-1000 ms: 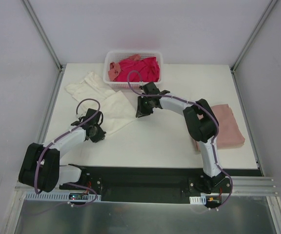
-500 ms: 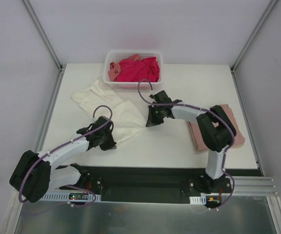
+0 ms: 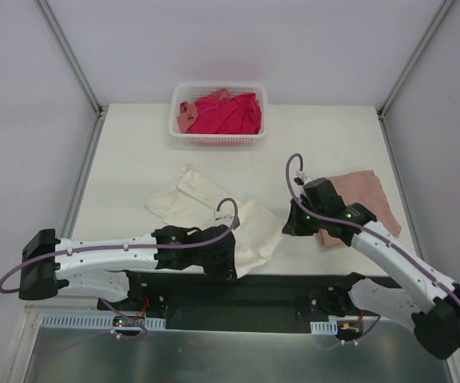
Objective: Fold and stack the t-shirts
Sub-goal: Fold the tshirt
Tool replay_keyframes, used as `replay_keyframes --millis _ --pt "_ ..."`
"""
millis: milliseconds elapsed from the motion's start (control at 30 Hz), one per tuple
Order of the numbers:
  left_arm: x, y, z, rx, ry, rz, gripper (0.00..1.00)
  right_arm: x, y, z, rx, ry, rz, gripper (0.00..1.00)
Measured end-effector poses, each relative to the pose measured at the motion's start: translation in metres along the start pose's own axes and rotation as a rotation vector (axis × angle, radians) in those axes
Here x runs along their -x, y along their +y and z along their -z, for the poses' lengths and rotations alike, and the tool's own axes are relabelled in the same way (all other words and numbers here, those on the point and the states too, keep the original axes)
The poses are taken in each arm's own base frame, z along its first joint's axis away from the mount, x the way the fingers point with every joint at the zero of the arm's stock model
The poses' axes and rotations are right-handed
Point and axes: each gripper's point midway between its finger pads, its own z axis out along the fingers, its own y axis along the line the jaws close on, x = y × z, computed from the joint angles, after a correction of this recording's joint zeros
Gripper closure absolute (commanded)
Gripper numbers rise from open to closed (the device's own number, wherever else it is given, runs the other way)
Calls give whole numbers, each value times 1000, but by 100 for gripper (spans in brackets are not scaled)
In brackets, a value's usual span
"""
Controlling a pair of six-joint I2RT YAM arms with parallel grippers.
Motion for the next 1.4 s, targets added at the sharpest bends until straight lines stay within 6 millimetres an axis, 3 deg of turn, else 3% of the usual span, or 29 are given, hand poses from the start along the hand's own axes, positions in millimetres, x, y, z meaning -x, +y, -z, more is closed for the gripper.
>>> replay_keyframes --millis 100,300,500,700,833,967,1167,1400 --pt "-3 -37 12 -74 -5 -68 100 -14 -15 30 -54 -25 10 99" --pt "-12 -78 24 -150 5 -165 100 -32 -45 83 -163 -125 13 99" --pt "-6 -80 28 -156 -29 -185 100 -19 -47 114 -207 -192 31 99" --pt "17 -82 55 -195 -165 -179 100 10 -33 115 -218 -183 62 100" --pt "42 -67 75 -225 -265 -113 100 36 -16 109 -197 -183 84 99" --pt "69 -36 76 -180 -336 -20 100 64 2 100 -168 -180 110 99" --pt "84 -5 75 -123 -398 54 100 100 23 76 -142 -166 141 99" --pt "106 28 89 -68 -498 172 100 138 52 51 -74 -150 177 99"
